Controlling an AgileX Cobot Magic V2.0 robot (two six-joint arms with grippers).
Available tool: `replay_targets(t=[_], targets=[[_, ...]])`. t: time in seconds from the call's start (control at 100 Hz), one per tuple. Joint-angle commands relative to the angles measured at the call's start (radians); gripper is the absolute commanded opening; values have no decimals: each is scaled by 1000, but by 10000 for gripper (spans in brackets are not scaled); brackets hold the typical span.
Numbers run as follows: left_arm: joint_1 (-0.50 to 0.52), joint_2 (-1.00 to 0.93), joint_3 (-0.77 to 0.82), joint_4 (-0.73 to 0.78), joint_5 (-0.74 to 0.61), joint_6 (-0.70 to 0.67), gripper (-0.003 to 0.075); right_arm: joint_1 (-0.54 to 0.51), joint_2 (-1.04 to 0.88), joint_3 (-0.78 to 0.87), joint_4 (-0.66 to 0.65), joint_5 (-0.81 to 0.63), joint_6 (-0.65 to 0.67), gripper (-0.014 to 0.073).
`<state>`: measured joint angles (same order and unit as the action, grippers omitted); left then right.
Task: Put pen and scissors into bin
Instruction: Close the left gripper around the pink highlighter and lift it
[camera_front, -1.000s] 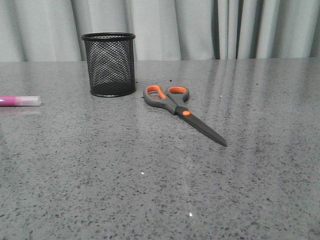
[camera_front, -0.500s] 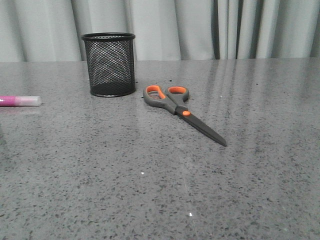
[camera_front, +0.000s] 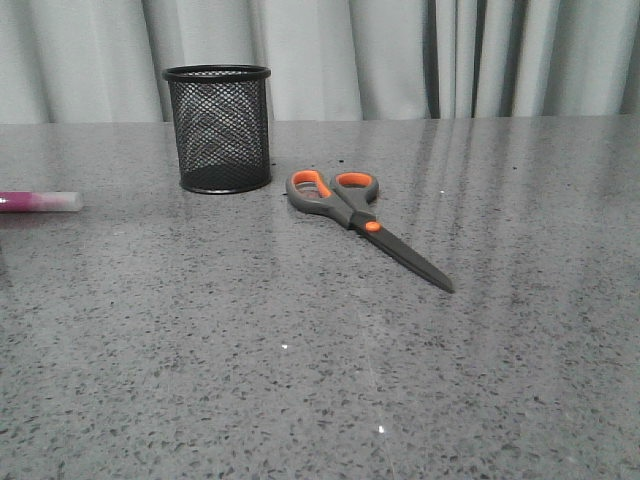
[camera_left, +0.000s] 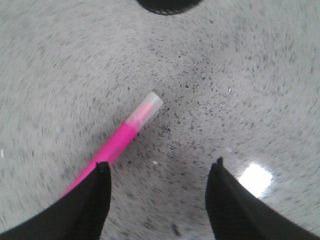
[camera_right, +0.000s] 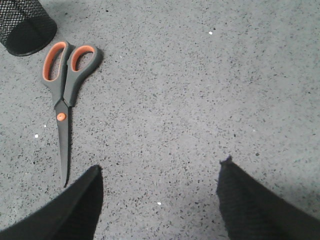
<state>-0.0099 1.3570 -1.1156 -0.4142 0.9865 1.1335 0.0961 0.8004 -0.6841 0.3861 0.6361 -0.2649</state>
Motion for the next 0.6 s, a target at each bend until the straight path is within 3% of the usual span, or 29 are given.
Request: replay_targets(t=[0.0,0.14,0.59], targets=[[1,57,-95,-22,37,172,377,-2,-2,-35,3,-52,-15,442],[1,159,-174,7,71,306,377,12,-2,-35,3,-52,-21,442],[1,337,-238,57,87,432,378,12,-2,-35,3,-52,-23,442]])
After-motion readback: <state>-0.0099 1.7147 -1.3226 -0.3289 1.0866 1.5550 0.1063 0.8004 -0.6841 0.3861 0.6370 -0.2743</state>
